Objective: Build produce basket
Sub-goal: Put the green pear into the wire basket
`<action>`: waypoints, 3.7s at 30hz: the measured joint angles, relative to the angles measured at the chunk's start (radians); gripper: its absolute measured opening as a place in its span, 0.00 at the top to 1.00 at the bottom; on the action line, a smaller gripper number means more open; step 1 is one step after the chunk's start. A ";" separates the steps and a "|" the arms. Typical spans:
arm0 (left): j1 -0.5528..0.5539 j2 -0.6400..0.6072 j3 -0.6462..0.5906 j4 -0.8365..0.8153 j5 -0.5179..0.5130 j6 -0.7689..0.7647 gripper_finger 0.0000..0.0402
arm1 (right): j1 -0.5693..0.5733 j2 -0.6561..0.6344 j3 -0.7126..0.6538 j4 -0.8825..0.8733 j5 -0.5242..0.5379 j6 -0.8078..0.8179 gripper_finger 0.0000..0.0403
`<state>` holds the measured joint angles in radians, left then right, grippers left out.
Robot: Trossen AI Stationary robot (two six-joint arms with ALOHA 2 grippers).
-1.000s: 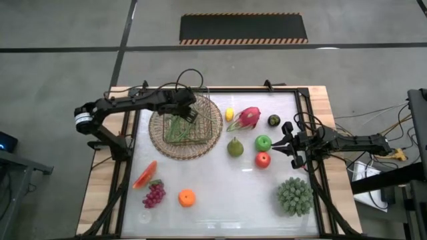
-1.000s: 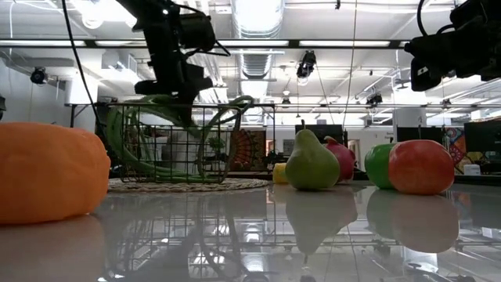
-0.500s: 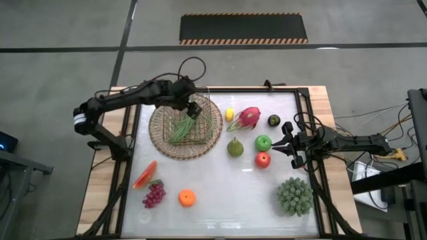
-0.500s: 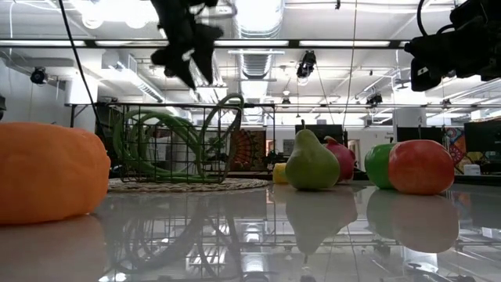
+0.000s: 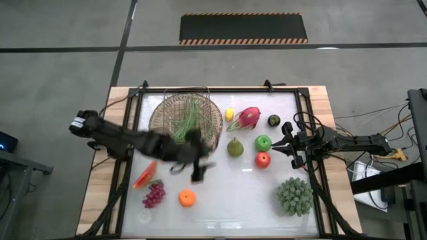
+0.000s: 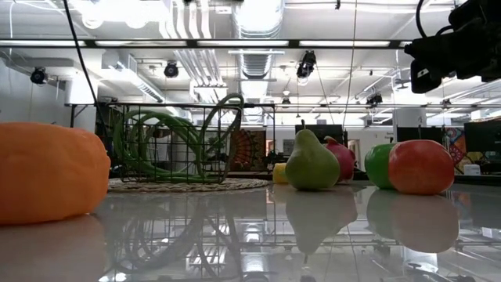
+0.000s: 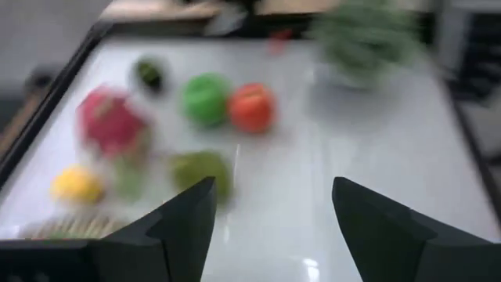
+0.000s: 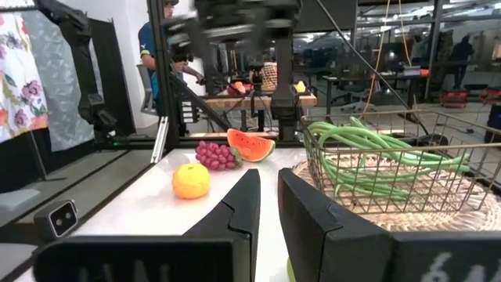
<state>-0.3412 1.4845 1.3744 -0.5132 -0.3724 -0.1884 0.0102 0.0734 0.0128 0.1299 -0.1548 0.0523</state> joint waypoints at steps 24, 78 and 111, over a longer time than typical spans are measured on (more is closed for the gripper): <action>-0.061 -0.228 -0.483 0.470 -0.137 0.679 0.42 | 0.022 0.057 0.000 0.246 0.146 0.019 0.91; 0.169 -0.804 -0.971 1.025 0.012 0.877 0.42 | -0.003 1.283 0.921 -0.541 0.356 0.113 0.44; 0.169 -0.777 -0.969 1.030 -0.070 0.881 0.42 | -0.055 1.358 1.081 -0.569 0.189 0.050 0.67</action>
<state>-0.1717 0.7075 0.4057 0.5173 -0.4422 0.6923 -0.0444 1.4313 1.0940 -0.4390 0.0340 0.1028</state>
